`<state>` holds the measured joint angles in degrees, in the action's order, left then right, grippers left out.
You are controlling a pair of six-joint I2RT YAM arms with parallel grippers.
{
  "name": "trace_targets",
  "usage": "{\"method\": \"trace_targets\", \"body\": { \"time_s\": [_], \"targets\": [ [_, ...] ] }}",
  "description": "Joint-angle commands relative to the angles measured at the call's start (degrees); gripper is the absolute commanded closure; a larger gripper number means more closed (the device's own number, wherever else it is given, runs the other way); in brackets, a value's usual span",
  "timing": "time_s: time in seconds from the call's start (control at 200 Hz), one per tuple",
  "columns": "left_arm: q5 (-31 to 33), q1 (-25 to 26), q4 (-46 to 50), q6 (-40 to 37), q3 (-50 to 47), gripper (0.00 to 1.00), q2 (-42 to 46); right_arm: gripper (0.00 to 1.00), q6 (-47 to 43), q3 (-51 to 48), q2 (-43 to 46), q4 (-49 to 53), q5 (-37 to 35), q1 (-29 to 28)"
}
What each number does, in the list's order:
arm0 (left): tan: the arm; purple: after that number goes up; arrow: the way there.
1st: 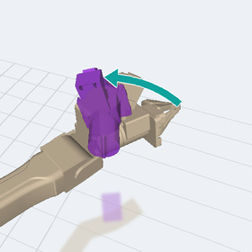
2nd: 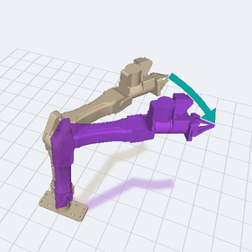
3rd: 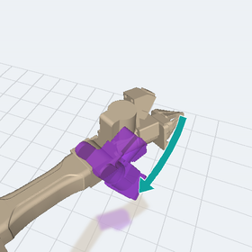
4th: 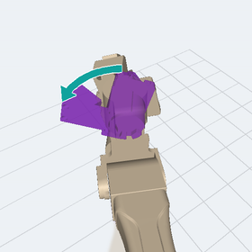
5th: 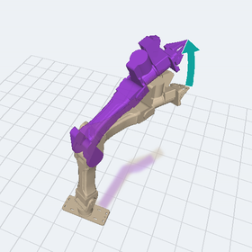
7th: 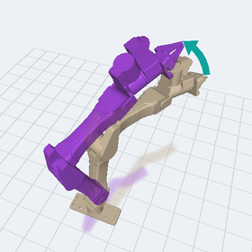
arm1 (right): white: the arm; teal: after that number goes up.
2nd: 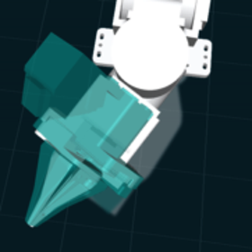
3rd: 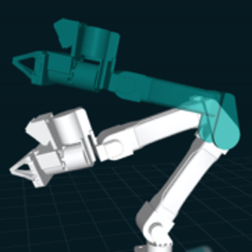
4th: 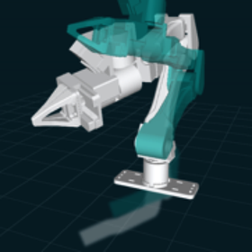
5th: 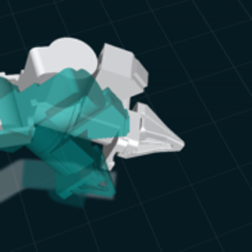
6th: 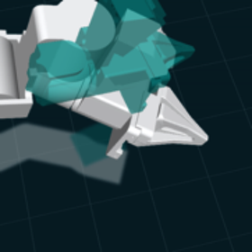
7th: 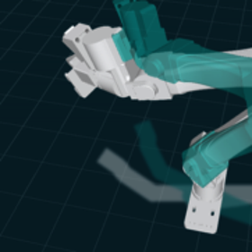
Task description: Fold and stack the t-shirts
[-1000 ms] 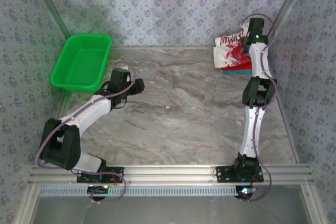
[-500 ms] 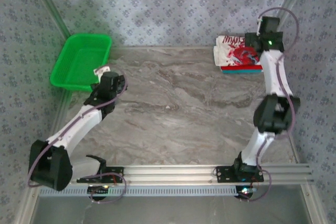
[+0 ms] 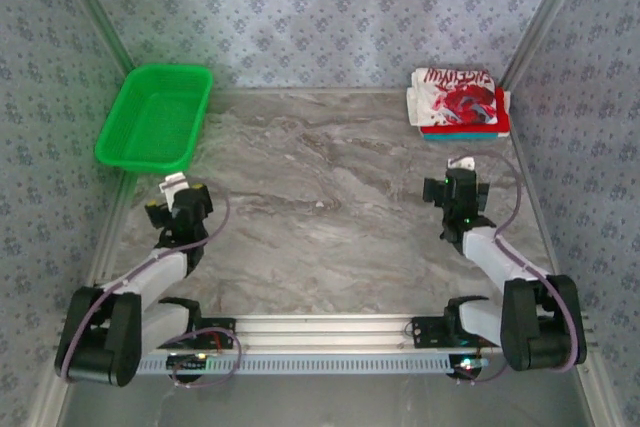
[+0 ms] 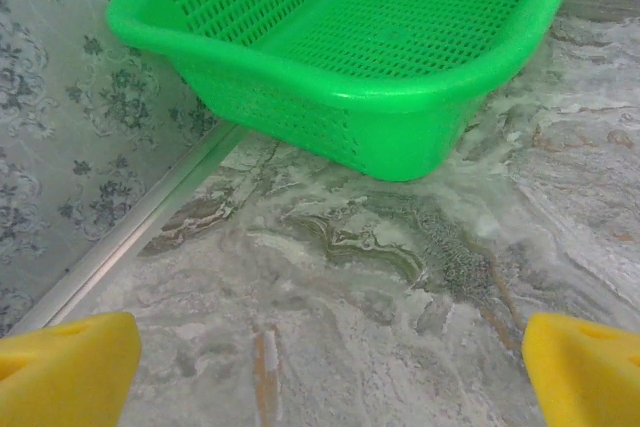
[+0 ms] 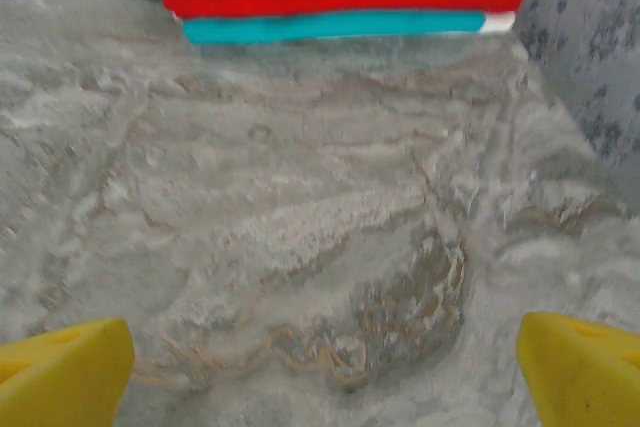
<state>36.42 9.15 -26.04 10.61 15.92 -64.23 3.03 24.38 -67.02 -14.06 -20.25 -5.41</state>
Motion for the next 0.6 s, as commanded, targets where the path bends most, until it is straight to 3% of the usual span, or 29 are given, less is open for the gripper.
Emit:
{"method": "trace_targets", "body": {
  "time_s": [0.0, 0.055, 0.14, 0.185, 0.25, 0.355, 0.405, 0.46, 0.51, 0.595],
  "targets": [
    [-8.5, -1.3, -15.1, -4.5, -0.8, 0.02, -5.0, 0.00, 0.3, -3.7, -3.5, -17.2, -0.9, 0.5],
    [-10.6, -1.7, -19.9, -6.7, 0.2, 0.02, -9.1, 0.00, -2.0, -3.7, -7.2, -21.5, 0.2, 0.8],
    [-10.7, -2.0, -17.7, -9.2, 4.0, 0.02, -12.9, 0.00, -4.6, -1.0, -11.8, -23.1, 2.4, 0.8],
    [-11.4, -2.2, -23.0, -10.4, 2.7, 0.02, -14.7, 0.00, -6.8, -1.7, -14.4, -28.8, 4.5, 1.1],
    [-15.0, -3.8, -28.7, -9.7, 0.8, 0.02, -17.5, 0.00, -5.1, -0.9, -17.3, -29.1, 5.6, 2.7],
    [-20.5, -4.4, -41.0, -11.2, -3.3, 0.02, -22.6, 0.00, -4.1, -6.3, -20.0, -40.3, 13.7, 5.7],
    [-22.1, -4.5, -43.7, -11.7, -4.2, 0.02, -23.6, 0.00, -4.6, -7.9, -20.5, -44.6, 13.0, 5.4],
    [-23.6, -4.6, -42.1, -12.4, -2.8, 0.02, -24.2, 0.00, -3.9, -5.1, -19.8, -38.3, 12.5, 5.7],
    [-24.5, -4.5, -34.8, -12.6, 0.1, 0.02, -23.1, 0.00, -3.2, -2.4, -20.4, -33.6, 13.1, 6.2],
    [-24.9, -6.4, -25.4, -10.3, 5.7, 0.02, -23.8, 0.00, -3.3, -2.6, -20.3, -34.0, 12.8, 6.3]
  ]
}}
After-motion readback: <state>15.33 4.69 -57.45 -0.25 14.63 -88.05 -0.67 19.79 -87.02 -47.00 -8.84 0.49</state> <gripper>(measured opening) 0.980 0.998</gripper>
